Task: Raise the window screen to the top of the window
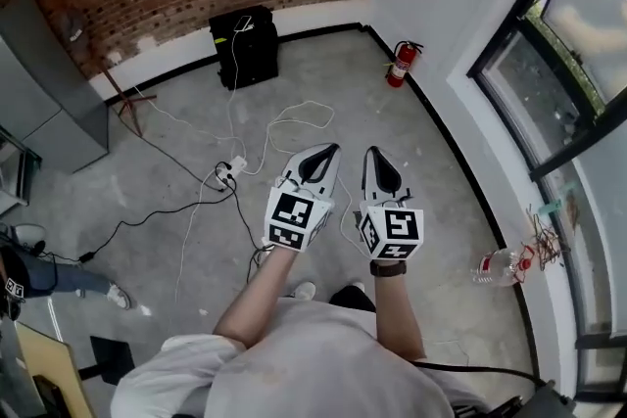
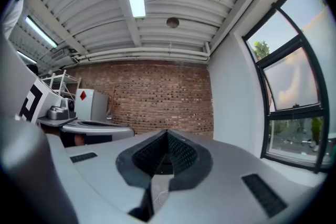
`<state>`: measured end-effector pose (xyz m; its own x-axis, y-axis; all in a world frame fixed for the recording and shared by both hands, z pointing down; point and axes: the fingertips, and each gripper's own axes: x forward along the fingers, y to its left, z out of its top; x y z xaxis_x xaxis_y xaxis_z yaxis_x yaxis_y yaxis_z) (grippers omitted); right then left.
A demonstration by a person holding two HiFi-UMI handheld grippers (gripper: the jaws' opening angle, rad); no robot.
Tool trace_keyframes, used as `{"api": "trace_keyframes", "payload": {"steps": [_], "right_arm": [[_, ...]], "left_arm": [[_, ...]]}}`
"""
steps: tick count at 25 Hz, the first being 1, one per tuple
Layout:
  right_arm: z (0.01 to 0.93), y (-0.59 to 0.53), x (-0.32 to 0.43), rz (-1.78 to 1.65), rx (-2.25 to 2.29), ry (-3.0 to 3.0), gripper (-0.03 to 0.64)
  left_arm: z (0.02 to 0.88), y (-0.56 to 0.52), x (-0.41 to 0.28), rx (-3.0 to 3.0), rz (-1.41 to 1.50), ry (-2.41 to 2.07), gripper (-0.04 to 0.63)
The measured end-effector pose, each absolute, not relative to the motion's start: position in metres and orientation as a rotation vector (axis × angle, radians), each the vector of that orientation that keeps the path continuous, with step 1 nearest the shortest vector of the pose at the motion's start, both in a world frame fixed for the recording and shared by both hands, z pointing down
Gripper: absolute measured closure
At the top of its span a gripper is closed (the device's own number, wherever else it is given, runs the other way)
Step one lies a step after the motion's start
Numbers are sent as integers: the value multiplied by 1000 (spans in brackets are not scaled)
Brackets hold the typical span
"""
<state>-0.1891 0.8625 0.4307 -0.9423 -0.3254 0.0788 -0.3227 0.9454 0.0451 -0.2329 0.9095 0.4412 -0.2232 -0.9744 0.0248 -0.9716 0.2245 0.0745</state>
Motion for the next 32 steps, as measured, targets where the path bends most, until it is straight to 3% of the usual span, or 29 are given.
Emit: {"api": "trace_keyframes", "payload": {"steps": [7,14,32], "right_arm": [[452,827,-224,-33,311,-3046,620],[439,721,-222,-46,271,-3067,620],[466,457,-160,47,775,-2954,620]], "left_arm": [[466,882,-265,1753,-128,-2503,595],[449,774,-258,1762,-156,-2542,594],[472,490,-209,2139,-69,-2169,595]]}}
